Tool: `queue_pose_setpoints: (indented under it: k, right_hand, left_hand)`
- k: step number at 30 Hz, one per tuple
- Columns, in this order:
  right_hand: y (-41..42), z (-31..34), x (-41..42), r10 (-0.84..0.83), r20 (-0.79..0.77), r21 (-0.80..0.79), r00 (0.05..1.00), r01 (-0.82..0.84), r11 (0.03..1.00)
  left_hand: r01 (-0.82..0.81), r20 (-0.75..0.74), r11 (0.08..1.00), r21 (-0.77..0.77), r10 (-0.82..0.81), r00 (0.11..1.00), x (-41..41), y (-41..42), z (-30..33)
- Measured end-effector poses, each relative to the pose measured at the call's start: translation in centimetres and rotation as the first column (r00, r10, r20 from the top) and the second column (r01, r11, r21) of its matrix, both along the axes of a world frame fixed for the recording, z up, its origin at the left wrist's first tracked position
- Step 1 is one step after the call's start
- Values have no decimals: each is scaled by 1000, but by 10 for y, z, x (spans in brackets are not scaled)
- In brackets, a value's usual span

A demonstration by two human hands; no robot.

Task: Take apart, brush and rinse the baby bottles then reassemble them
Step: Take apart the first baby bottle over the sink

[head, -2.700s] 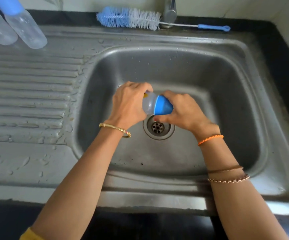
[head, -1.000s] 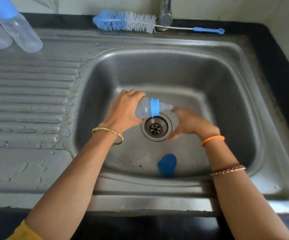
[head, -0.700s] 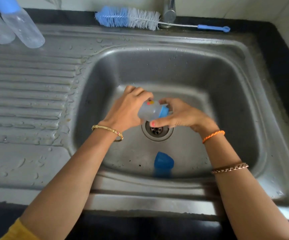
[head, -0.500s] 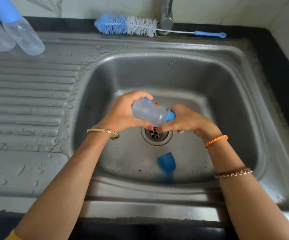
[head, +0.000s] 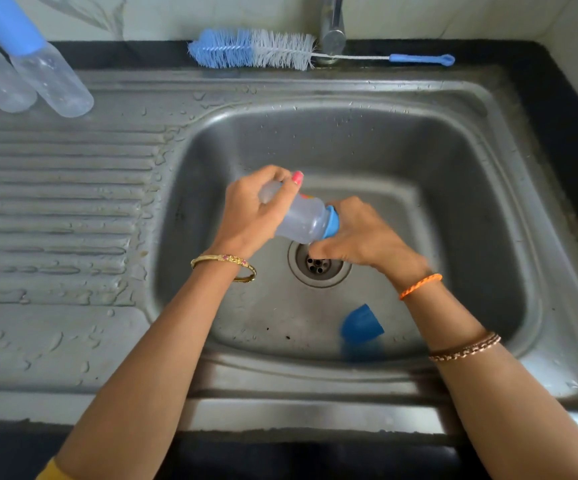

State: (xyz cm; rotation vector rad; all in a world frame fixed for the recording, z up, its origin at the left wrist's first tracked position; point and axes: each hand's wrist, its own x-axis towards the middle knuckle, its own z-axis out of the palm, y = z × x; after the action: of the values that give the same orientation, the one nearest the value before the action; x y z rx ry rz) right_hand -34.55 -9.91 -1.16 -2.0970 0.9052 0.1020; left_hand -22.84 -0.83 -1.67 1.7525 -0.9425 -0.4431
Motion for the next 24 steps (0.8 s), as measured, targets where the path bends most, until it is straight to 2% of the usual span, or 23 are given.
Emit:
queue_pose_setpoints:
  k: [2, 3, 4, 6, 8, 9, 10, 11, 12, 13, 14, 15, 17, 20, 24]
  right_hand:
    - [6, 1, 3, -24, -24, -130, 999, 20, 991]
    - [9, 2, 3, -20, -53, -230, 998, 7, 973]
    - [11, 3, 3, -4, -97, -369, 995, -33, 929]
    - [12, 2, 4, 35, -173, -594, 984, -133, 793]
    - [12, 1, 3, 57, -173, -674, 983, -161, 721]
    - [11, 1, 2, 64, -159, -661, 985, -155, 734]
    - [8, 1, 1, 65, -132, -595, 989, -132, 793]
    - [4, 1, 1, 47, -84, -455, 995, -80, 887]
    - [1, 4, 0, 0, -5, -229, 1000, -1, 973]
    - [-2, 8, -2, -89, 91, 40, 992, 86, 996]
    - [-5, 11, -4, -194, 161, 259, 968, 149, 954]
    - [-9, 14, -7, -276, 188, 389, 943, 187, 902]
    - [-14, 18, -12, -343, 121, 491, 932, 244, 836]
    - [-17, 18, -17, -296, 42, 537, 954, 228, 812]
    - [-18, 12, -14, -270, 203, 475, 941, 146, 868]
  left_hand:
    - [-88, -48, 993, 74, 92, 995, 0, -2, 6]
    - [-130, -99, 979, 158, 147, 984, 2, -4, 7]
    - [-154, -189, 950, 270, 209, 960, 3, -5, 8]
    - [-88, -416, 885, 457, 300, 858, 4, -4, 11]
    - [-49, -510, 870, 491, 332, 793, 5, -3, 9]
    - [-63, -536, 877, 476, 347, 770, 5, -3, 9]
    - [-87, -552, 887, 454, 357, 753, 6, -4, 7]
    - [-113, -554, 896, 430, 361, 750, 7, -4, 7]
    - [-132, -544, 907, 400, 351, 762, 8, -4, 7]
    - [-138, -533, 921, 364, 328, 780, 9, -4, 7]
    - [-132, -527, 937, 322, 293, 798, 9, -4, 7]
    - [-122, -523, 952, 281, 259, 812, 9, -4, 7]
    - [-102, -512, 972, 212, 199, 835, 7, -3, 6]
    - [-104, -456, 977, 185, 179, 872, 6, -3, 6]
    - [-118, -524, 953, 278, 253, 813, 10, -2, 7]
